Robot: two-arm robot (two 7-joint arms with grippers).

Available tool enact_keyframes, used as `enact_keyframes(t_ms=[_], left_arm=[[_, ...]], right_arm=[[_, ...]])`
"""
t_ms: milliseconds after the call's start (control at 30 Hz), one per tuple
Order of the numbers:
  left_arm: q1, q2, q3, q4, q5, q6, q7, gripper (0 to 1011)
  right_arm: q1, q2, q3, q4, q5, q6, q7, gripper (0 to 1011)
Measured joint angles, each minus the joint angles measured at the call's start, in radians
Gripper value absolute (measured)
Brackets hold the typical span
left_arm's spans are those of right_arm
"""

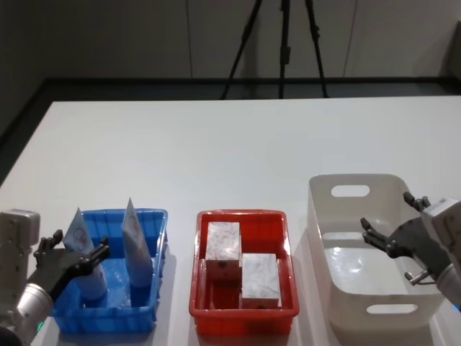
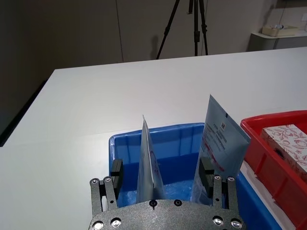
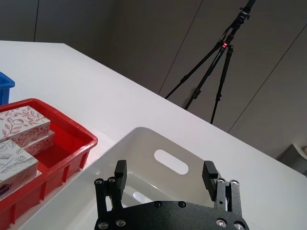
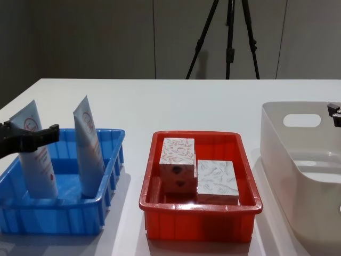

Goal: Bimanual collaborative sorting of washing and personal care products

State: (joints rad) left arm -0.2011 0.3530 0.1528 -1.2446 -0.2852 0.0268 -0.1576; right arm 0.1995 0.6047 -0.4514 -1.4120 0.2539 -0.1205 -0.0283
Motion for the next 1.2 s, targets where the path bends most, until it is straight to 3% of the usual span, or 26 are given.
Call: enact_keyframes(t_ms=[333,733,1200], left_arm=[[-0.035,-0.022,-0.011,0.057,0.024,-0.001,-0.013,1002],[-0.039,-0.038,-0.032,0.066,0.043,0.008,-0.022,1002],[-0.038,-0.036,-0.03,0.066,0.042,0.008,-0.022,1002]], right_arm=[[0.0,0.0,0.0,0.0,0.0,0.0,0.0,1001],[0.0,0.0,0.0,0.0,0.0,0.0,0.0,1001],[0.0,0.0,0.0,0.0,0.0,0.0,0.0,1001]])
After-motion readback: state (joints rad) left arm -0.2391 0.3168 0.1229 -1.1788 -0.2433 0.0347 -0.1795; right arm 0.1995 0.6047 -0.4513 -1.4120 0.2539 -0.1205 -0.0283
